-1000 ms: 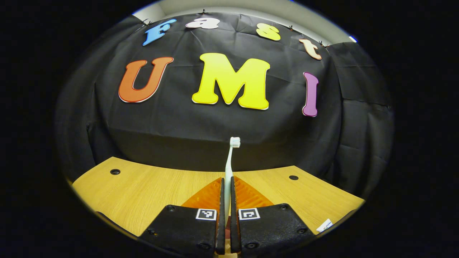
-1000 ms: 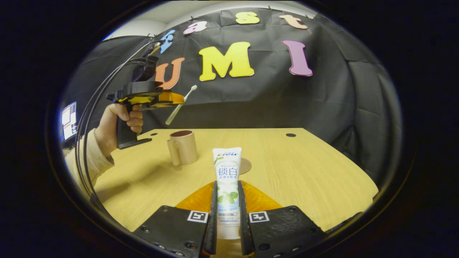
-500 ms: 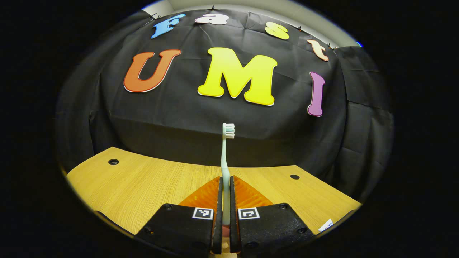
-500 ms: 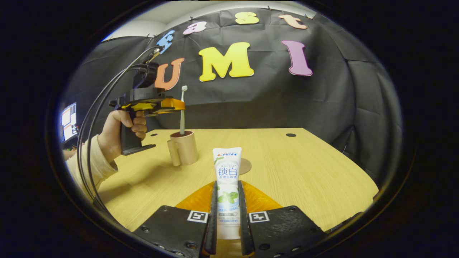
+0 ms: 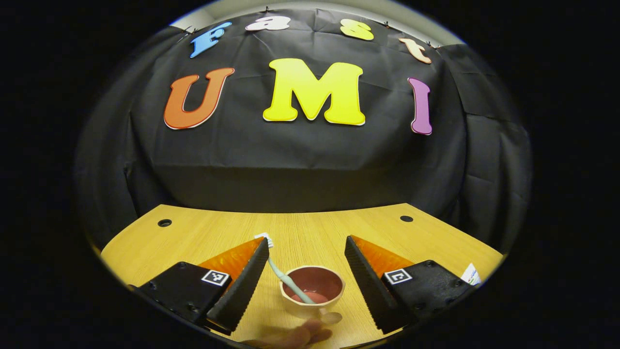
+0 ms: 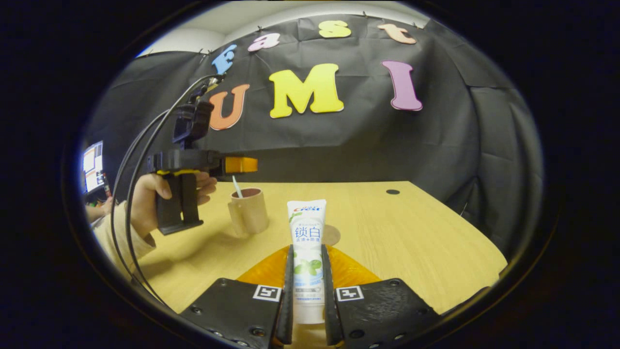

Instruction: Put the toothbrush and toothpaste on the desktop into the cup, then pick up the cup and place it on the coaster on the desktop.

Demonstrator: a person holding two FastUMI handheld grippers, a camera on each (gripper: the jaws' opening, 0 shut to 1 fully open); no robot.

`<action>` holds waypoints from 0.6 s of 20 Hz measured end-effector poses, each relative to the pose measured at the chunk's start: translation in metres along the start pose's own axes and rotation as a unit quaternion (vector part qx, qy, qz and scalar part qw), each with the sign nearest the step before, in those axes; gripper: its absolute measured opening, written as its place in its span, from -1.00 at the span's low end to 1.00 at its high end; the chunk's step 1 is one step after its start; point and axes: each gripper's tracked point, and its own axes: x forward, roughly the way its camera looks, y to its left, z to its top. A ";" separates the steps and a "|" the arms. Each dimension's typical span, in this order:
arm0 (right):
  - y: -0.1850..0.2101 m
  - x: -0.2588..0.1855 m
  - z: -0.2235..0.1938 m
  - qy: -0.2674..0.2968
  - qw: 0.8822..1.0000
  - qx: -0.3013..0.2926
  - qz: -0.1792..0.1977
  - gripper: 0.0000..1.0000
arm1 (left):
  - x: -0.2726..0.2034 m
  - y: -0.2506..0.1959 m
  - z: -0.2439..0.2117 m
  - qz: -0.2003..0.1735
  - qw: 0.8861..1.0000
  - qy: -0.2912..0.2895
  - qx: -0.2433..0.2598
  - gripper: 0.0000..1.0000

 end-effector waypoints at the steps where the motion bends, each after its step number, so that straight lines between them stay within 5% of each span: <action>1: 0.005 0.001 0.006 -0.004 1.000 -0.001 0.003 -0.48 | -0.002 0.003 -0.001 0.004 1.000 0.000 0.002 1.00; 12: 0.094 0.044 0.075 -0.059 0.995 -0.042 0.061 -0.48 | -0.062 0.066 -0.012 0.069 0.997 -0.030 -0.024 1.00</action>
